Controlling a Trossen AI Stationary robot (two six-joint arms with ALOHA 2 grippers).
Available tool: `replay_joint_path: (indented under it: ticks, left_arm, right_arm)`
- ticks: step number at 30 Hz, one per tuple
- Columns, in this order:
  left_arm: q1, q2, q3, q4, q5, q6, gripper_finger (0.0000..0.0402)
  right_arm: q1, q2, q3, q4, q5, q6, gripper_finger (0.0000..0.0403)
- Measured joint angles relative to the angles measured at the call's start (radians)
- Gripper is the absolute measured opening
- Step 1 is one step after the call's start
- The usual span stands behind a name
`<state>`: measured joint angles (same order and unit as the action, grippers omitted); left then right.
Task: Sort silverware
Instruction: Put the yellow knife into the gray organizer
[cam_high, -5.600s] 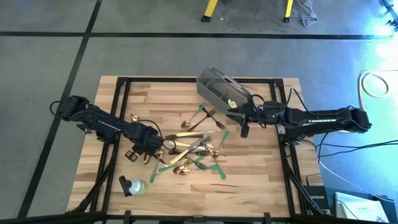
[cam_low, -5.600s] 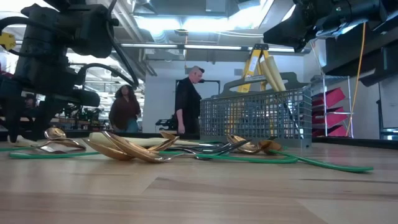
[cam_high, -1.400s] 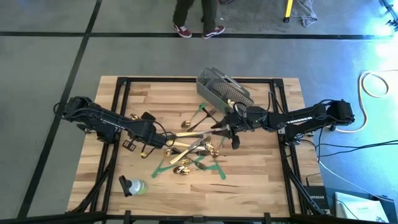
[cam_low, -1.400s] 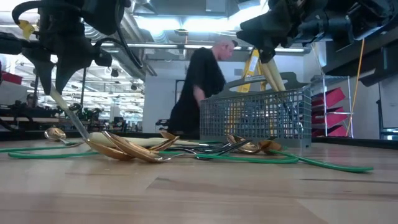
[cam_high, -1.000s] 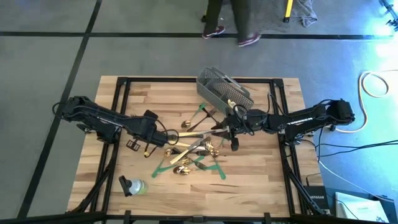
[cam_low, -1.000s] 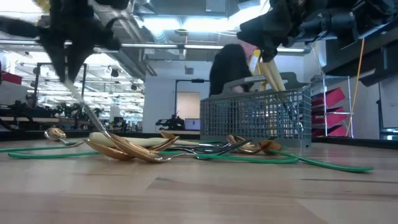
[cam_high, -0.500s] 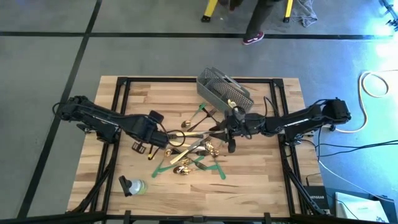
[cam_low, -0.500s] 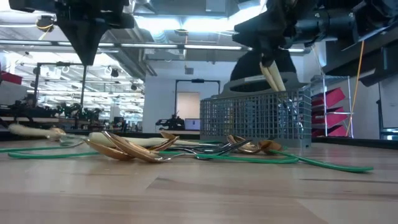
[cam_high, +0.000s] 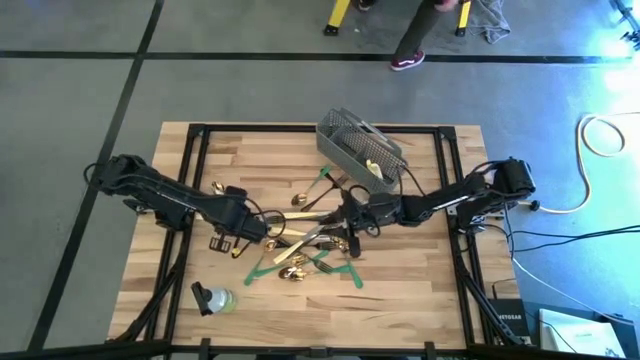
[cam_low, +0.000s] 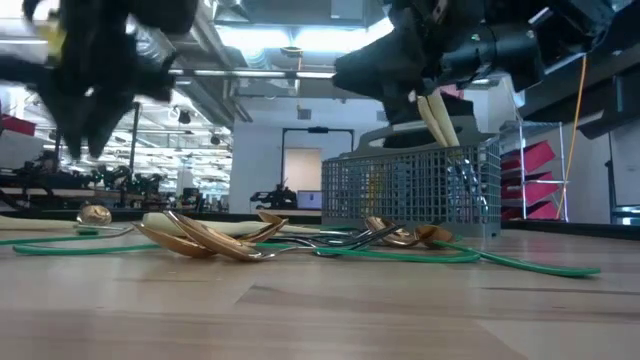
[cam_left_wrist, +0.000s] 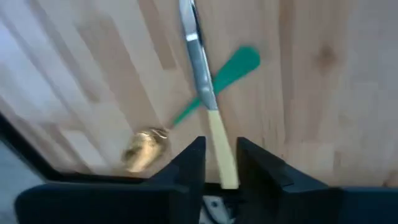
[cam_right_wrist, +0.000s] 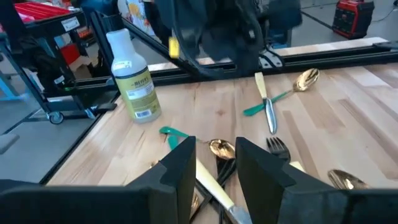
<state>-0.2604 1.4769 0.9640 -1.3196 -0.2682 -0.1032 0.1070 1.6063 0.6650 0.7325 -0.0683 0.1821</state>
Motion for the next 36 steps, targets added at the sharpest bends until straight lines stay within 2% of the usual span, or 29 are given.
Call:
replay_joint_path:
  ticks: [5, 9, 19, 26, 29, 36]
  left_arm:
    - [0.001, -0.001, -0.157, 0.108, 0.093, -0.058, 0.0135]
    - [0.021, -0.001, -0.237, 0.166, 0.113, -0.087, 0.0162]
    - [0.159, -0.029, -0.218, 0.202, 0.107, -0.125, 0.0194]
    - [0.318, -0.029, -0.237, 0.142, 0.136, -0.144, 0.0211]
    - [0.365, -0.027, -0.237, 0.142, 0.179, -0.121, 0.0212]
    - [0.396, 0.068, -0.237, 0.128, 0.188, -0.07, 0.0212]
  right_arm:
    - [0.0, 0.029, 0.009, -0.003, -0.005, -0.003, 0.0097]
    - [0.0, 0.029, 0.009, -0.008, -0.006, -0.004, 0.0097]
    - [0.0, 0.029, 0.01, -0.015, -0.007, -0.007, 0.0097]
    - [0.0, 0.029, 0.01, -0.029, -0.013, -0.014, 0.0097]
    - [0.0, 0.029, 0.01, -0.031, -0.014, -0.015, 0.0097]
    - [0.0, 0.029, 0.01, -0.033, -0.014, -0.017, 0.0097]
